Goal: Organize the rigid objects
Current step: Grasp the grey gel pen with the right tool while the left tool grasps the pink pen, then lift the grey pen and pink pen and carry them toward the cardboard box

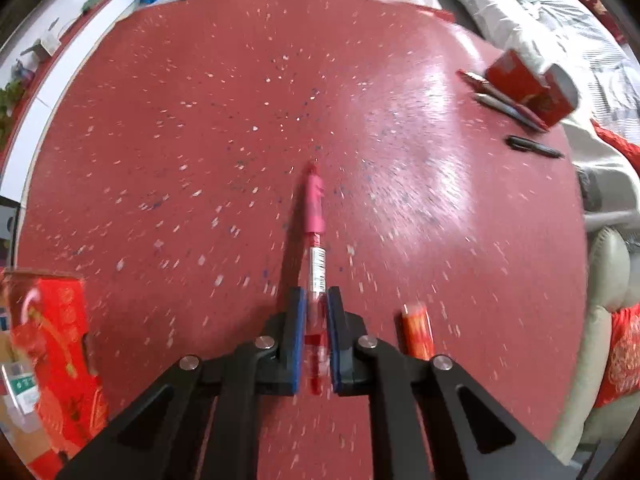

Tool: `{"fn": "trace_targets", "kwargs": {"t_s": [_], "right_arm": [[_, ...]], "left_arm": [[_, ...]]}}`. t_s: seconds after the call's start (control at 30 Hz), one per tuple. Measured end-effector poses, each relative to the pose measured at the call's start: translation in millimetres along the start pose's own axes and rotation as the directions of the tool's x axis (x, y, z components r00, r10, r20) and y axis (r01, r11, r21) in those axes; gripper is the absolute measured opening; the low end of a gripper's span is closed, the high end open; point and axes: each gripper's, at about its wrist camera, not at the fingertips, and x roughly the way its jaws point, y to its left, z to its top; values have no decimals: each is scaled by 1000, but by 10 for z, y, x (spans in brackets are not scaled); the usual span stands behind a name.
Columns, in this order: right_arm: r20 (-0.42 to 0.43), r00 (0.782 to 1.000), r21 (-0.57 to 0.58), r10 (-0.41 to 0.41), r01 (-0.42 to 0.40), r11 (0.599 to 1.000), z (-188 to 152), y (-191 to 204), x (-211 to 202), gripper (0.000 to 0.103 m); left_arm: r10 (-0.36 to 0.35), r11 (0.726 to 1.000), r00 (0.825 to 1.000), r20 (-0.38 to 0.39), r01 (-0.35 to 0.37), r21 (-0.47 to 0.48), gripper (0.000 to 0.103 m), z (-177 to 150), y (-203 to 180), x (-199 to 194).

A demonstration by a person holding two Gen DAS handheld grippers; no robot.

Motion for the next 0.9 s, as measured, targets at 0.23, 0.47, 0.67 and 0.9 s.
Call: {"fn": "trace_targets", "kwargs": {"t_s": [0.23,0.47,0.67,0.9], "right_arm": [[1,997,94,75,-75,993,-250,-362,-263,11],[-40,998,56,57,-54,997,-439,-219,-289,11],[-42,997,34,59,-58,998,-483,-150,-315,11],[-32,998,32,59,-58,998,-518,-189,-455,11]], "left_arm": [[-70,998,998,9,70,-2,11,-504,150,-509],[33,999,998,-62,-32,10,15,-853,204,-234],[142,988,989,-28,-140,64,70,-691,83,35],[215,976,973,-83,-212,52,73,-605,28,285]]}}
